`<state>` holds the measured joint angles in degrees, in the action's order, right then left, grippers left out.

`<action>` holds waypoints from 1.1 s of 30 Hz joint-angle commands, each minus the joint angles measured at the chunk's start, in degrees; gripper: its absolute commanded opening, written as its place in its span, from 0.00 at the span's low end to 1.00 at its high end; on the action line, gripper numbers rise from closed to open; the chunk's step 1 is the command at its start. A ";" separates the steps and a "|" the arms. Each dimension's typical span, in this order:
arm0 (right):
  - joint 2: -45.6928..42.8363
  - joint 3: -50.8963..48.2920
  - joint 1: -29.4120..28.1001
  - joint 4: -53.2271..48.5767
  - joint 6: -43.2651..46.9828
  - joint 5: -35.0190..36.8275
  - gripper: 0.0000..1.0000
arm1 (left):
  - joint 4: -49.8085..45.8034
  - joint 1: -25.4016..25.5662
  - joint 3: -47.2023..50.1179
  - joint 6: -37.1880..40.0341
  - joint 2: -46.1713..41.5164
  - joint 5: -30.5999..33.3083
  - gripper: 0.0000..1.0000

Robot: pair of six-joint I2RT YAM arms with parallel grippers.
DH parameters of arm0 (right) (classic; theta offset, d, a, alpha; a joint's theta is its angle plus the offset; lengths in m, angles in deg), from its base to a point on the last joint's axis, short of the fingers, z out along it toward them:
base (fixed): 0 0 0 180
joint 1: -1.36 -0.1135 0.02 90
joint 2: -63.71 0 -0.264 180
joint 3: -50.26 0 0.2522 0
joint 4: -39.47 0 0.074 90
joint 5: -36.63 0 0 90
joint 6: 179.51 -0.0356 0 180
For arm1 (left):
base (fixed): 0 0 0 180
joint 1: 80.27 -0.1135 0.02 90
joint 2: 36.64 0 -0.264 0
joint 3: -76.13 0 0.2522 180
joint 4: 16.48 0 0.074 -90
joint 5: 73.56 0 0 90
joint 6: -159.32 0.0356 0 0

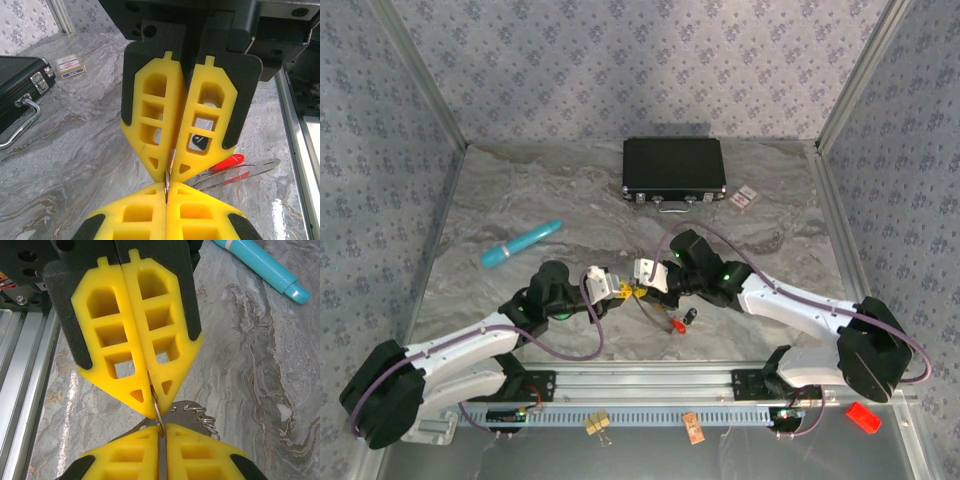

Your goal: Put the keys on the keyring

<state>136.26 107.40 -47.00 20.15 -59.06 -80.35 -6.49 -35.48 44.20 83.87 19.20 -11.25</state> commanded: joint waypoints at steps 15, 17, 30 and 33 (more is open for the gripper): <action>0.24 0.91 1.09 1.83 -0.98 -5.29 0.00 | 1.41 0.56 -1.46 0.48 1.38 -0.89 0.06; 0.29 0.83 1.18 1.96 -1.05 -5.69 0.00 | 1.82 0.57 -1.59 0.48 1.99 -0.95 0.06; 0.32 0.51 1.96 2.10 -1.35 -6.74 0.00 | 2.37 0.57 -2.19 1.51 3.14 -1.14 0.06; 0.02 0.33 2.11 2.58 -2.13 -5.40 0.02 | 2.15 0.57 -2.13 1.95 2.82 -0.77 0.00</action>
<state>136.79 107.33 -44.90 20.13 -59.49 -83.56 -4.39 -35.48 43.96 84.77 21.67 -11.40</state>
